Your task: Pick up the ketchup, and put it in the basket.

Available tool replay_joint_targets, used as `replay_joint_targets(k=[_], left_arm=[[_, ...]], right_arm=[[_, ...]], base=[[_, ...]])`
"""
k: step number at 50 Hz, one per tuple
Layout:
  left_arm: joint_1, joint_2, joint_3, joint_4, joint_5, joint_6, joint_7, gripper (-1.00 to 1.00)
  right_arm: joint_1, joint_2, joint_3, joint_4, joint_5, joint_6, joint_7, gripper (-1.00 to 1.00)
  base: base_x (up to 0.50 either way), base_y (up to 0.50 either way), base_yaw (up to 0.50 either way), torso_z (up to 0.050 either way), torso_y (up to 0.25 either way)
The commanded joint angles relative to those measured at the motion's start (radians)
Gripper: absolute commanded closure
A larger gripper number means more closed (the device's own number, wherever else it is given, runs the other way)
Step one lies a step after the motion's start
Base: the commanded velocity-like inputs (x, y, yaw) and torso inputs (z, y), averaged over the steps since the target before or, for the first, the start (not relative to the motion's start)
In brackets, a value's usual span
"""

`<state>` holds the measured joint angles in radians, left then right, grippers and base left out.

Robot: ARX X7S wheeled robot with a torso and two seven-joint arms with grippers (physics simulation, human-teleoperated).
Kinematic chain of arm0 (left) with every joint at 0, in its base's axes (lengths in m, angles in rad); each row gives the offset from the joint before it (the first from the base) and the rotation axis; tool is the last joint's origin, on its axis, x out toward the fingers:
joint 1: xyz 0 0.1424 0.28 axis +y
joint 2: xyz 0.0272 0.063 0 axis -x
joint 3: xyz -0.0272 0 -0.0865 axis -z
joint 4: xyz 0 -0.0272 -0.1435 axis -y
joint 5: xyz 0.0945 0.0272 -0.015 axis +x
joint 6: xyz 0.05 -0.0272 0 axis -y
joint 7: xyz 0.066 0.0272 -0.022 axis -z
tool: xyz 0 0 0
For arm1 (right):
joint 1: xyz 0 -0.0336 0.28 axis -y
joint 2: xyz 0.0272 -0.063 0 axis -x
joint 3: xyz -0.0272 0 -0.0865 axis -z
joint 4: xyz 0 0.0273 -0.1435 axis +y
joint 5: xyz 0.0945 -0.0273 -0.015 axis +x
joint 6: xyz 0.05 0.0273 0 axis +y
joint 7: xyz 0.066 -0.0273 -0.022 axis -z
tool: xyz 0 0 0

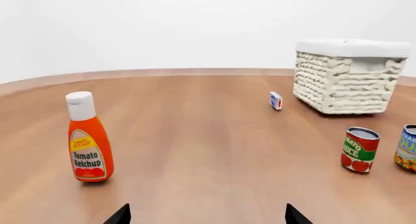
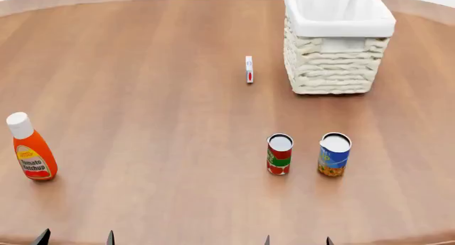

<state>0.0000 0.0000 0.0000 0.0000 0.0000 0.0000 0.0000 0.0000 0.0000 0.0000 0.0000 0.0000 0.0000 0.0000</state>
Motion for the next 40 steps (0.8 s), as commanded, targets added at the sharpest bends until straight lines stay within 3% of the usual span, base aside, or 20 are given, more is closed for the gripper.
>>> replay_joint_targets(k=[1, 12, 22, 40], left_arm=[[-0.001, -0.015, 0.018, 0.002, -0.018, -0.003, -0.018, -1.00], [0.034, -0.042, 0.063, 0.067, -0.057, 0.004, -0.061, -1.00], [0.130, -0.076, 0.082, 0.387, -0.071, -0.100, -0.104, -1.00], [0.142, -0.138, 0.064, 0.843, -0.067, -0.311, -0.163, -1.00]], right_arm=[[0.000, 0.016, -0.020, -0.005, 0.007, -0.006, 0.024, -1.00], [-0.031, 0.045, -0.070, -0.059, -0.004, 0.002, 0.091, -1.00], [-0.105, 0.077, -0.079, -0.346, 0.020, 0.106, 0.111, -1.00], [-0.089, 0.121, -0.052, -0.850, 0.089, 0.389, 0.150, -1.00]], base=[[0.00, 0.00, 0.00, 0.000, 0.000], [0.00, 0.00, 0.00, 0.000, 0.000], [0.00, 0.00, 0.00, 0.000, 0.000], [0.00, 0.00, 0.00, 0.000, 0.000]])
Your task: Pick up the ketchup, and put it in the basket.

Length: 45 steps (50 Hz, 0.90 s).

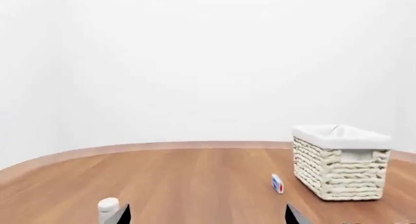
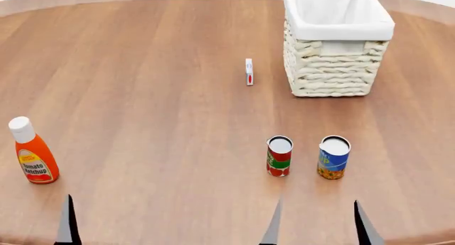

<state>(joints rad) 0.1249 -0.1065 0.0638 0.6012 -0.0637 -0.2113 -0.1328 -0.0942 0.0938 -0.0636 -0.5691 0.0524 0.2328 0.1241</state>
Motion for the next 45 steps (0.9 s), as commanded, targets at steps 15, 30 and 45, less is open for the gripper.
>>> replay_joint_targets(k=[15, 30, 45], left_arm=[[0.031, -0.052, 0.024, 0.346, 0.002, -0.123, -0.049, -1.00], [0.026, -0.065, 0.038, 0.369, -0.003, -0.147, -0.068, -1.00], [0.022, -0.076, 0.045, 0.374, -0.013, -0.152, -0.083, -1.00]], right_arm=[[0.038, 0.052, 0.004, -0.397, 0.019, 0.250, 0.071, -1.00], [0.036, 0.072, -0.004, -0.392, 0.023, 0.241, 0.087, -1.00], [0.038, 0.084, -0.007, -0.385, 0.044, 0.243, 0.099, -1.00]], base=[[0.00, 0.00, 0.00, 0.000, 0.000], [0.22, 0.00, 0.00, 0.000, 0.000], [0.50, 0.00, 0.00, 0.000, 0.000]])
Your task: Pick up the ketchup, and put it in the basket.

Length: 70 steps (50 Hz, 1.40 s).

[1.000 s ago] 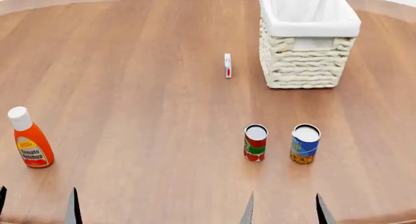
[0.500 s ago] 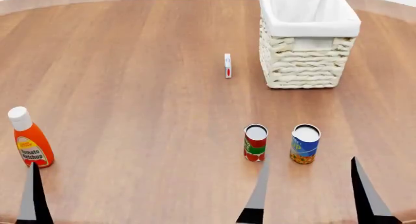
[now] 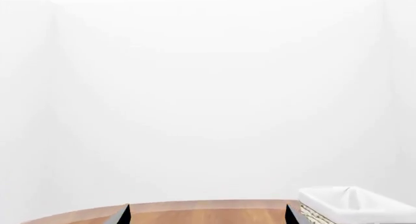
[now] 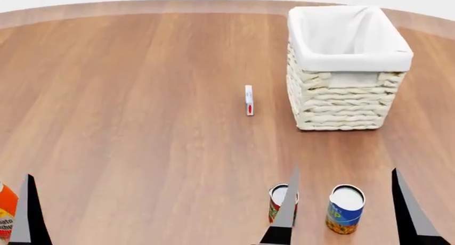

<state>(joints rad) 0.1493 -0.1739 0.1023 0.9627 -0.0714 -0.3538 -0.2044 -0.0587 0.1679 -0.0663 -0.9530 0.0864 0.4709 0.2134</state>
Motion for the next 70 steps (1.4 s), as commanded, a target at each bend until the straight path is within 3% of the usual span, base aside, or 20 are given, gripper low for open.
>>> replay_joint_targets(k=[1, 54, 55, 70], left_arm=[[-0.002, -0.010, 0.008, 0.014, -0.005, -0.008, -0.012, -1.00], [-0.022, -0.066, 0.031, 0.060, -0.055, -0.046, -0.077, -1.00], [-0.023, -0.067, 0.032, 0.056, -0.055, -0.044, -0.077, -1.00], [-0.035, -0.084, 0.037, 0.076, -0.072, -0.068, -0.103, -1.00]], right_arm=[[0.003, 0.011, -0.005, -0.004, 0.010, 0.008, 0.011, -1.00], [0.013, 0.069, -0.030, -0.002, 0.055, 0.017, 0.091, -1.00], [-0.001, 0.063, -0.018, 0.003, 0.075, -0.039, 0.081, -1.00], [-0.007, 0.082, -0.013, -0.006, 0.114, -0.040, 0.093, -1.00]], base=[[0.50, 0.00, 0.00, 0.000, 0.000], [0.50, 0.00, 0.00, 0.000, 0.001], [0.00, 0.00, 0.00, 0.000, 0.000], [-0.07, -0.27, 0.00, 0.000, 0.001]])
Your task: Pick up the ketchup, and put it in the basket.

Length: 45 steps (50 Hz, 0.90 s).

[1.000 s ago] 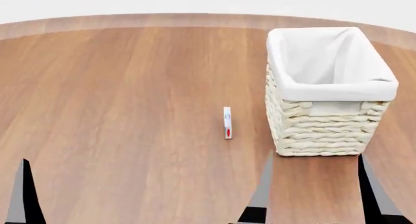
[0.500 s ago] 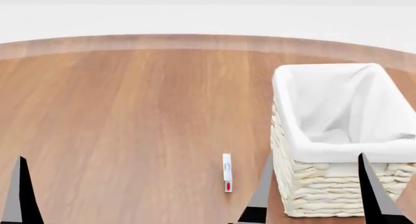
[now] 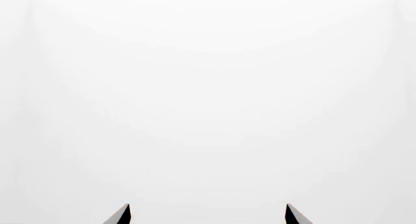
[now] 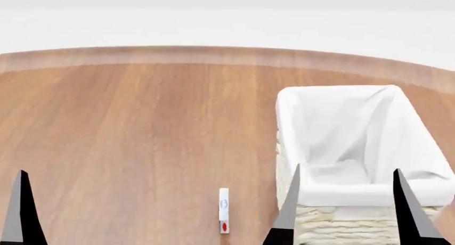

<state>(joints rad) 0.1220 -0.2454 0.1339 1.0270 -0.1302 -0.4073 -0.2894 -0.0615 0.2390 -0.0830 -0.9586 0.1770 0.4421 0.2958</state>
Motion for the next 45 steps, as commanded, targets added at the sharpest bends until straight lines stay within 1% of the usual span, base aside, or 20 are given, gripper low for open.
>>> replay_joint_targets(k=[1, 11, 16, 26, 30, 36, 37, 39, 41, 45], left_arm=[[-0.009, -0.014, 0.006, 0.013, -0.016, -0.016, -0.021, -1.00], [-0.012, -0.038, 0.015, 0.016, -0.033, -0.014, -0.048, -1.00], [-0.013, -0.053, 0.020, 0.011, -0.043, -0.005, -0.063, -1.00], [-0.013, -0.065, 0.021, -0.002, -0.054, 0.009, -0.076, -1.00], [-0.014, -0.070, 0.025, -0.005, -0.056, 0.011, -0.080, -1.00], [-0.017, -0.075, 0.030, -0.003, -0.059, 0.008, -0.088, -1.00], [-0.016, -0.076, 0.030, -0.004, -0.058, 0.010, -0.089, -1.00], [-0.017, -0.078, 0.031, -0.005, -0.060, 0.011, -0.091, -1.00], [-0.017, -0.080, 0.033, -0.002, -0.059, 0.010, -0.095, -1.00], [-0.015, -0.085, 0.037, -0.001, -0.060, 0.012, -0.101, -1.00]], right_arm=[[-0.003, 0.012, 0.003, -0.001, 0.024, -0.011, 0.012, -1.00], [-0.002, 0.025, 0.001, -0.003, 0.034, -0.010, 0.027, -1.00], [0.008, 0.028, -0.007, -0.003, 0.022, 0.018, 0.046, -1.00], [0.030, 0.029, -0.001, 0.003, 0.018, 0.062, 0.078, -1.00], [0.014, 0.005, 0.059, 0.008, 0.108, 0.031, 0.065, -1.00], [0.002, 0.014, 0.054, -0.002, 0.111, 0.009, 0.061, -1.00], [0.002, 0.025, 0.037, -0.002, 0.087, 0.006, 0.061, -1.00], [0.002, 0.027, 0.033, 0.002, 0.087, 0.007, 0.065, -1.00], [0.007, 0.042, 0.003, -0.006, 0.039, 0.016, 0.075, -1.00], [0.006, 0.046, 0.002, -0.002, 0.047, 0.010, 0.072, -1.00]], base=[[-0.13, -0.50, 0.00, 0.000, 0.000], [-0.13, -0.50, 0.00, 0.000, 0.000], [-0.13, -0.45, 0.00, 0.000, 0.000], [0.00, 0.00, 0.00, 0.000, 0.000], [0.00, 0.00, 0.00, 0.000, 0.000], [0.00, 0.00, 0.00, 0.000, 0.000], [0.00, 0.00, 0.00, 0.000, 0.000], [0.00, 0.00, 0.28, 0.000, 0.000], [0.00, 0.00, 0.50, 0.000, 0.000], [0.00, 0.00, 0.50, 0.000, 0.000]])
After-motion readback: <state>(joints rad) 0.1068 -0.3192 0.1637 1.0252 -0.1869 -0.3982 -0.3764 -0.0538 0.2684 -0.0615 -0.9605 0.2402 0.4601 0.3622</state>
